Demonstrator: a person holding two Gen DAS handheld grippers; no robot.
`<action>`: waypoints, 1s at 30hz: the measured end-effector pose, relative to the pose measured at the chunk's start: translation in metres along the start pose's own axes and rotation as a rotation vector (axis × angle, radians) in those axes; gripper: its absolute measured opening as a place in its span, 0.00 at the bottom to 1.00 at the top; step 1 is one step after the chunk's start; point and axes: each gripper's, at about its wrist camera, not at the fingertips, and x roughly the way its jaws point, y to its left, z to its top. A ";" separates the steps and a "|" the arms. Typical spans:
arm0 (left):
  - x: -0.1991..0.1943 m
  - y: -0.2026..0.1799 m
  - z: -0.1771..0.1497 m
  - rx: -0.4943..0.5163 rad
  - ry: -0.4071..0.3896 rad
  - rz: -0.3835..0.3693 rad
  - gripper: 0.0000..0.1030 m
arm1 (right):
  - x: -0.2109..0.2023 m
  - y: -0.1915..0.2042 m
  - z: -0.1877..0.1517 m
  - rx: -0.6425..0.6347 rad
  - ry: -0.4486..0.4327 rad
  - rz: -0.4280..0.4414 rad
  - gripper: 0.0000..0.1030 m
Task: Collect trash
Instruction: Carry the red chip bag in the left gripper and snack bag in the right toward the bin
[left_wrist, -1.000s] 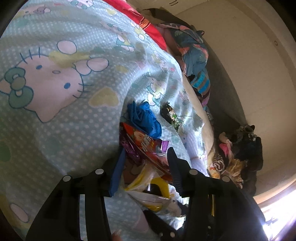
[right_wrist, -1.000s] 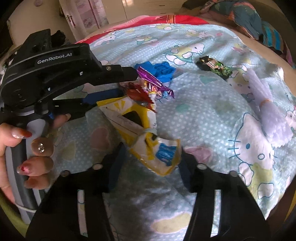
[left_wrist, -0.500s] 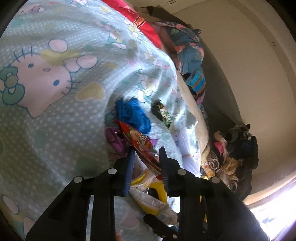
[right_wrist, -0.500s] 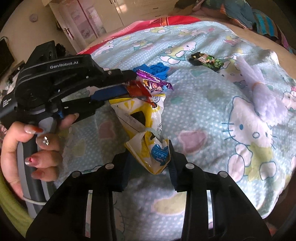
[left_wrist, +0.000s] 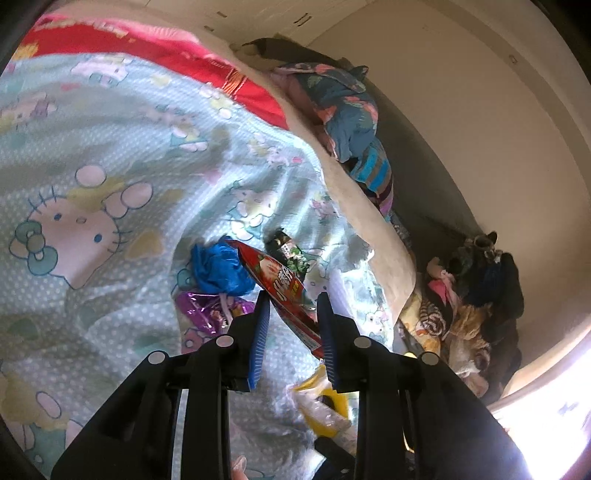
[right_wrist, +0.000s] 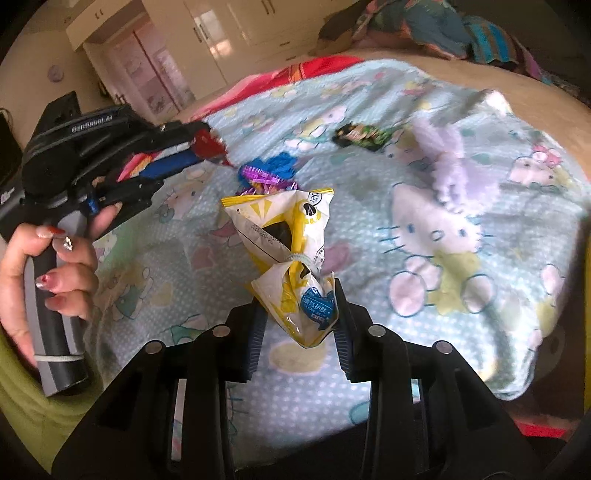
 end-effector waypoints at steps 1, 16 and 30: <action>-0.001 -0.003 0.000 0.010 -0.002 0.004 0.24 | -0.003 -0.001 0.000 0.003 -0.008 -0.001 0.26; -0.020 -0.051 -0.007 0.147 -0.043 -0.015 0.24 | -0.052 -0.026 0.001 0.065 -0.130 -0.024 0.25; -0.028 -0.079 -0.016 0.219 -0.055 -0.037 0.24 | -0.077 -0.042 -0.001 0.089 -0.186 -0.038 0.25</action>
